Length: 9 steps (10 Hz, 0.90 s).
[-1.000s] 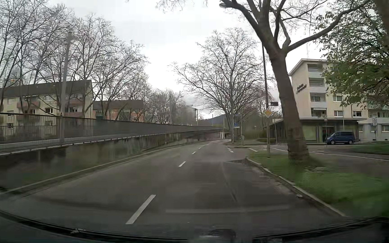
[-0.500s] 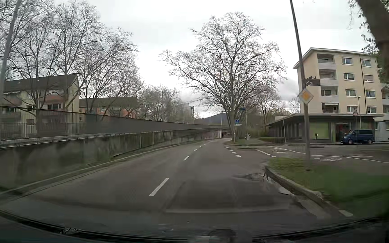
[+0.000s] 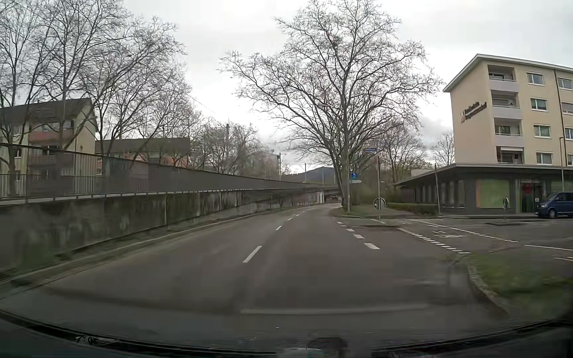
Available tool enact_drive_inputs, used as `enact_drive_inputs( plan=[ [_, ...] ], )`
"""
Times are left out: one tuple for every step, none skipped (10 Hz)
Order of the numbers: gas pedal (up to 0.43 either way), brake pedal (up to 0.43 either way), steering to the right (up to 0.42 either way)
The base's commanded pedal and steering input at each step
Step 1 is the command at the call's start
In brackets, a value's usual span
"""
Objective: Follow the waypoints while adhering to traffic rules and regulations
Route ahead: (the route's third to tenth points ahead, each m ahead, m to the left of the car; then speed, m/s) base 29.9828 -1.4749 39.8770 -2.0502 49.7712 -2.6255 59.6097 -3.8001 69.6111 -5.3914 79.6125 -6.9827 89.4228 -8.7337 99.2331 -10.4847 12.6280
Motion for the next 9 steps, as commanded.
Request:
enact_drive_inputs(
  plan=[
    [0.13,0.0,0.008],
    [0.13,0.0,0.007],
    [0.13,0.0,0.007],
    [0.13,0.0,0.007],
    [0.118,0.0,0.008],
    [0.118,0.0,0.007],
    [0.118,0.0,0.007],
    [0.118,0.0,0.008],
    [0.118,0.0,0.009]
  ],
)
